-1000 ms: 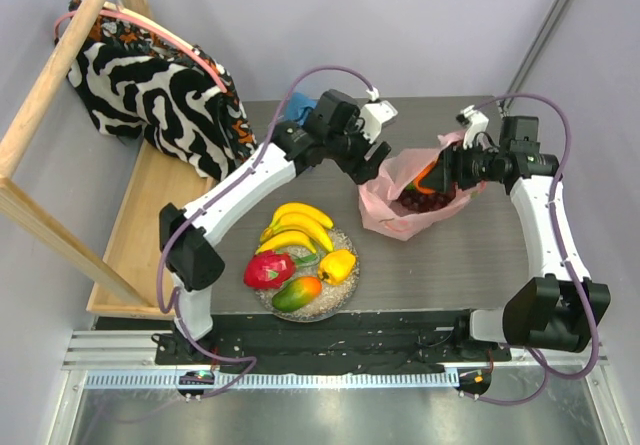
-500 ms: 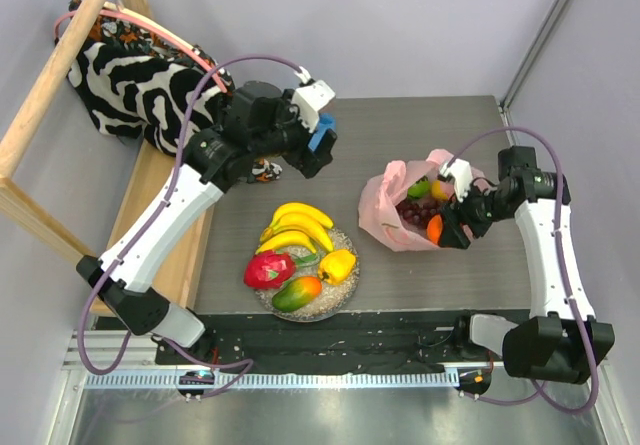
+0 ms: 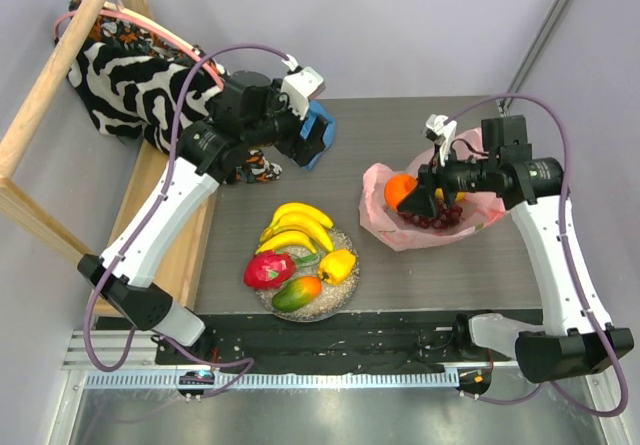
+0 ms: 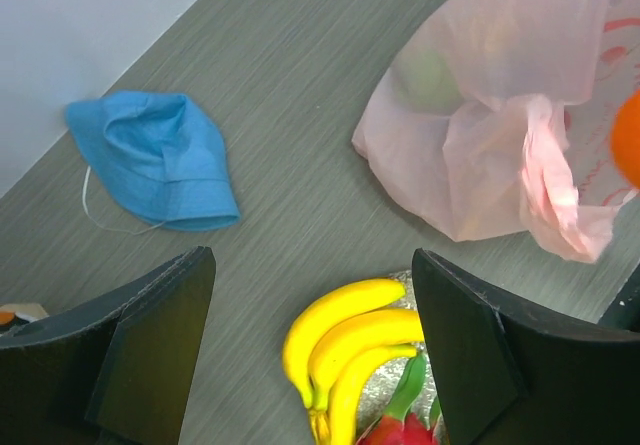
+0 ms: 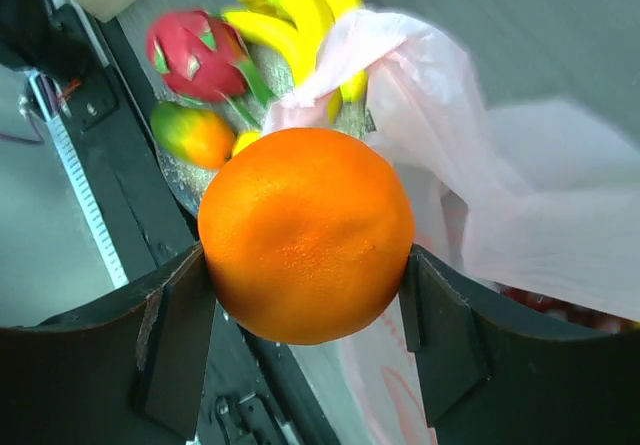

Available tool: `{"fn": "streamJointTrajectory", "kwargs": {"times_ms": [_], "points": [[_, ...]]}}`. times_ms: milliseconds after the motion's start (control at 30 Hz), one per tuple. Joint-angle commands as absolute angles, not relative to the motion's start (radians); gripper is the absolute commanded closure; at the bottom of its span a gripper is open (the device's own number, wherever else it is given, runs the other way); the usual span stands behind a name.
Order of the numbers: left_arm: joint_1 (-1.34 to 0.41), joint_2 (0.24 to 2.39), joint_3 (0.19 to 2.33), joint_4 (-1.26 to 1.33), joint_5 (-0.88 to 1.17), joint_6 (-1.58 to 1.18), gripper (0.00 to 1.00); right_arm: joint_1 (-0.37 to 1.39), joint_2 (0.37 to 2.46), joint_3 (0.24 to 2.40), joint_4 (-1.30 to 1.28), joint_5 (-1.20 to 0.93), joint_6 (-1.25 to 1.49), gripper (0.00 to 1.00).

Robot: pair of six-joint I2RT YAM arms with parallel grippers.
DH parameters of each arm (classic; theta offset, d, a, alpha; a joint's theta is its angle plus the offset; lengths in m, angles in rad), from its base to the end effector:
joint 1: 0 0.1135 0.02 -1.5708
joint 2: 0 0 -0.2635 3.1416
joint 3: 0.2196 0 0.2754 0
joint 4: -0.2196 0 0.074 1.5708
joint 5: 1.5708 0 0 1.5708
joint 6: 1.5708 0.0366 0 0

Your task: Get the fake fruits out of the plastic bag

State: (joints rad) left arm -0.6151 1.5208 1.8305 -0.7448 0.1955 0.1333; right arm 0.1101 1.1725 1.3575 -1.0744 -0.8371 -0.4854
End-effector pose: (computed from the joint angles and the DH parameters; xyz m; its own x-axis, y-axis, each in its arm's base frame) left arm 0.2770 -0.2044 0.4694 -0.2468 0.3340 -0.9097 0.7494 0.6610 0.0394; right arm 0.2286 0.0526 0.3883 -0.4316 -0.3620 -0.8263 -0.8365 0.5034 0.2163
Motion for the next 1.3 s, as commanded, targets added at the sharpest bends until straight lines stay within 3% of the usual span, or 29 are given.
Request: {"fn": "streamJointTrajectory", "kwargs": {"times_ms": [0,133,267,367,567,667,1033,1267], "points": [[-0.562,1.497,1.861,-0.726,0.198,0.135,0.16,0.149,1.154,1.546,-1.226,-0.878,-0.515,0.68],[-0.522,1.493,1.871,-0.721,0.206,0.127,0.16,0.231,1.094,1.49,-1.405,-0.732,-0.776,0.68],[-0.488,1.486,1.871,-0.721,0.229,0.123,0.16,0.444,1.075,1.392,-1.267,-0.658,-0.704,0.68],[-0.476,1.48,1.868,-0.721,0.23,0.121,0.16,0.703,1.107,1.359,-1.16,-0.544,-0.681,0.69],[-0.454,1.457,1.848,-0.718,0.248,0.114,0.16,0.955,1.232,1.246,-1.039,-0.441,-0.768,0.72],[-0.431,1.439,1.838,-0.719,0.256,0.109,0.16,1.064,1.256,1.13,-0.875,-0.278,-0.802,0.72],[-0.325,1.365,1.756,-0.703,0.34,0.046,0.16,1.068,1.492,1.052,-0.571,-0.33,-0.933,0.7],[-0.293,1.338,1.733,-0.699,0.383,0.025,0.16,1.074,1.56,1.032,-0.621,-0.318,-1.065,0.66]]}}
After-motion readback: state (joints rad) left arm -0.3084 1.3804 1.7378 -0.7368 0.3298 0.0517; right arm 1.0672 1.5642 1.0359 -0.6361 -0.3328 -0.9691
